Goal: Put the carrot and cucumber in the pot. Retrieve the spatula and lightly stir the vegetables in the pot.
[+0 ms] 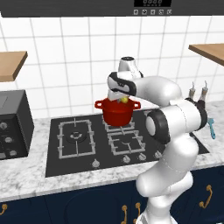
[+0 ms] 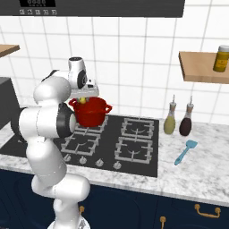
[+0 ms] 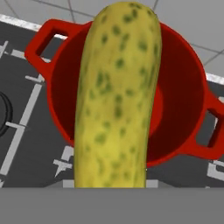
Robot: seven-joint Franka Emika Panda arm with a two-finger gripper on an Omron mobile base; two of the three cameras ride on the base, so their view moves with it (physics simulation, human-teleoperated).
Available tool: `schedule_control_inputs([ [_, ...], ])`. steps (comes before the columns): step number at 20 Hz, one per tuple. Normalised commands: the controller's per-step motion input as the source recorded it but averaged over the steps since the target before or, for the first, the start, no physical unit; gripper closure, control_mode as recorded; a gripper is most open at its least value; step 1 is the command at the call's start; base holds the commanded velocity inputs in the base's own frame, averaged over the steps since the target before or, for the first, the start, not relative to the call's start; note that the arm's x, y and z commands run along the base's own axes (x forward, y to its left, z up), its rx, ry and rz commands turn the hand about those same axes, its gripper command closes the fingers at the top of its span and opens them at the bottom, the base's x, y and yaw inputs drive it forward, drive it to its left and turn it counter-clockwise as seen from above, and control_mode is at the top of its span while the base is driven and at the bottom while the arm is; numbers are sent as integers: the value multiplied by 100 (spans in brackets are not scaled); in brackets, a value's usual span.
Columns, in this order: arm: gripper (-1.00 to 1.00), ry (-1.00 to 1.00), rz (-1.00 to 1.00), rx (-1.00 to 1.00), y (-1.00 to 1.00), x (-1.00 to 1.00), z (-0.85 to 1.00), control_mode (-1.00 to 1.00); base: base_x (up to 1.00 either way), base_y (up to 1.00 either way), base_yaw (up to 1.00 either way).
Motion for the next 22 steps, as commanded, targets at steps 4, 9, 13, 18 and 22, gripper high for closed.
schedule_control_inputs([
  [4,100,0,0,4,17,32,-16,-100,0,0,0],
  [9,100,0,0,3,19,33,-17,-100,0,0,0],
  [13,100,-7,0,0,5,20,-26,-100,0,0,0],
  [18,100,-4,0,0,-5,21,-33,-100,0,0,0],
  [22,100,-3,0,0,-22,0,-36,-100,0,0,0],
])
